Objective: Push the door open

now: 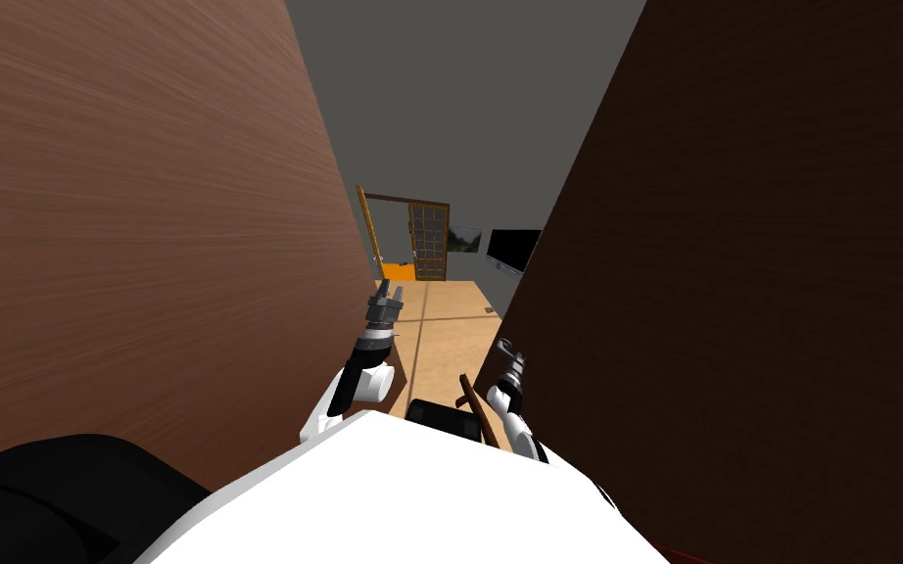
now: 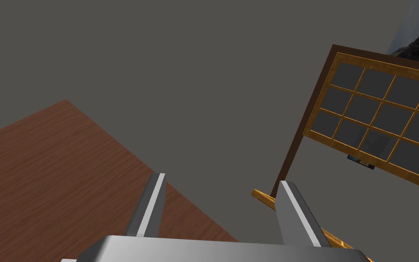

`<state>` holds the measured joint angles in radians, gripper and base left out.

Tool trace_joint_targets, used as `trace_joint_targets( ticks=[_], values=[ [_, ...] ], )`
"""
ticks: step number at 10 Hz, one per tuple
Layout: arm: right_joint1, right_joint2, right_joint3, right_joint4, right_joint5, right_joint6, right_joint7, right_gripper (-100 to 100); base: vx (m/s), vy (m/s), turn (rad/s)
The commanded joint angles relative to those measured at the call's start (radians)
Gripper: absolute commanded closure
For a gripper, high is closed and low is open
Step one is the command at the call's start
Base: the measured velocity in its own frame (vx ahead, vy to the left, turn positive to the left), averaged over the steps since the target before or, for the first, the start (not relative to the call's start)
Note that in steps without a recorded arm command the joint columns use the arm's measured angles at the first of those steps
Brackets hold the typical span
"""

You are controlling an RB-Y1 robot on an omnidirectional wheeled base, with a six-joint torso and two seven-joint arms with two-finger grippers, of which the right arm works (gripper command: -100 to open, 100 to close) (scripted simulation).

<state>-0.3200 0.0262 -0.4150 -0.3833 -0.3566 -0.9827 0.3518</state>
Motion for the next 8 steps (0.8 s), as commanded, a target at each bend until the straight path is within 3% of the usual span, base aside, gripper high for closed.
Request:
trace_joint_targets(
  ticks=[1, 3, 5, 8],
  values=[
    [-0.003, -0.03, -0.015, 0.0, -0.013, -0.005, 0.01, 100, 0.061, 0.002, -0.033],
    [-0.003, -0.03, -0.015, -0.013, -0.013, -0.005, 0.01, 100, 0.093, -0.01, -0.02],
    [-0.008, -0.05, -0.036, 0.0, -0.031, -0.012, 0.022, 100, 0.138, 0.005, -0.008],
    [-0.011, -0.053, -0.05, -0.001, -0.043, -0.016, 0.031, 100, 0.148, -0.034, -0.013]
  ],
)
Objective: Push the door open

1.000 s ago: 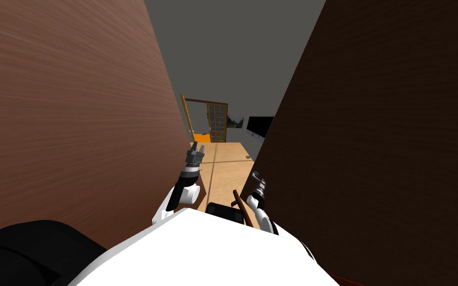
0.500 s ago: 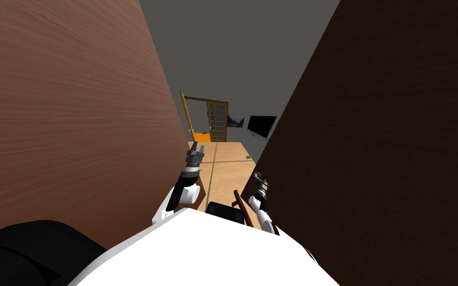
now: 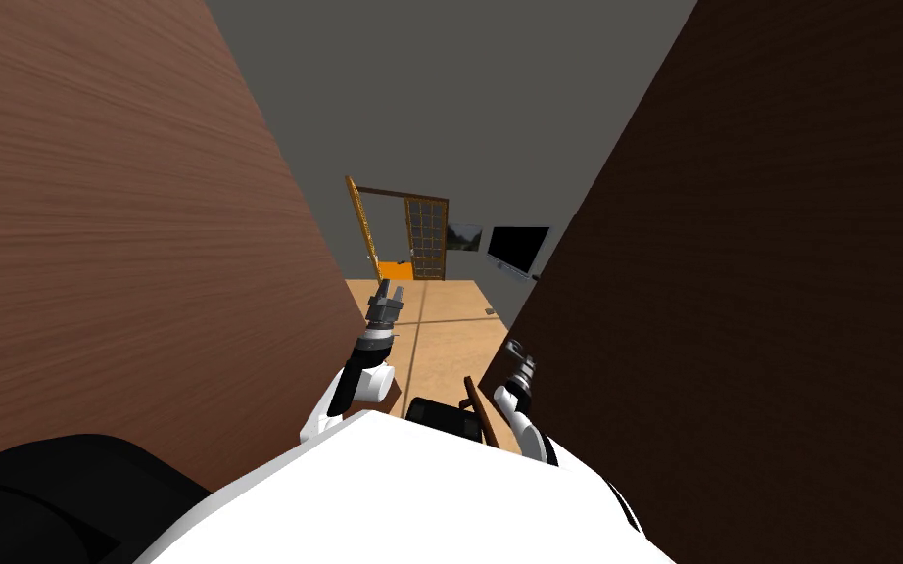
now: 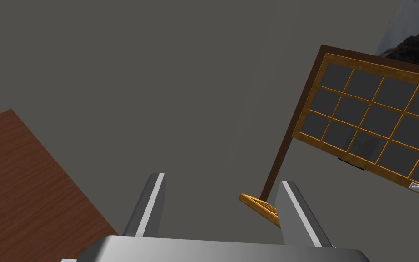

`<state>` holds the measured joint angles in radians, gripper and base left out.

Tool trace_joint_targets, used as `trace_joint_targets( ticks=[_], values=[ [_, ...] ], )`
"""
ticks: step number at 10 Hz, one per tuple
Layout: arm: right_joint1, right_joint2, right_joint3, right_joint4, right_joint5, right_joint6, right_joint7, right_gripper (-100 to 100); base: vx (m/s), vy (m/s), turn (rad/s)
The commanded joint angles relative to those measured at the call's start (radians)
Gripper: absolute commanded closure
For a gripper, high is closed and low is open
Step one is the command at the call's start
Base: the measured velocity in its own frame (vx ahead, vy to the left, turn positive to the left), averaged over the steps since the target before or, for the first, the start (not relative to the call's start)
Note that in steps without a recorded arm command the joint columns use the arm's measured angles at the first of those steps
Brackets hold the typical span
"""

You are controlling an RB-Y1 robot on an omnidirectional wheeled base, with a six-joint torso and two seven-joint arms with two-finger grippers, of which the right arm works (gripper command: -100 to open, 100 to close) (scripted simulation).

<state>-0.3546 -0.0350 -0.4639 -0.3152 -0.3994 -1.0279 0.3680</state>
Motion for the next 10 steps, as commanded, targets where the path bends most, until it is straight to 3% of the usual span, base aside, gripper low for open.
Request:
trace_joint_targets(
  ticks=[1, 2, 4, 7, 8, 10],
  values=[
    [0.024, 0.008, -0.001, -0.05, 0.0, 0.029, 0.015, 100, 0.058, -0.018, 0.006],
    [0.024, 0.008, -0.001, -0.069, 0.0, 0.029, 0.015, 100, 0.013, -0.009, 0.01],
    [0.02, 0.016, -0.019, -0.069, -0.015, 0.023, 0.026, 100, 0.037, 0.004, -0.014],
    [0.02, 0.016, -0.019, -0.054, -0.015, 0.023, 0.026, 100, 0.089, -0.007, -0.015],
    [0.017, 0.033, -0.035, -0.069, -0.028, 0.018, 0.035, 100, 0.067, -0.004, -0.037],
    [0.015, 0.047, -0.043, -0.069, -0.035, 0.016, 0.041, 100, 0.126, -0.018, -0.039]
  ],
)
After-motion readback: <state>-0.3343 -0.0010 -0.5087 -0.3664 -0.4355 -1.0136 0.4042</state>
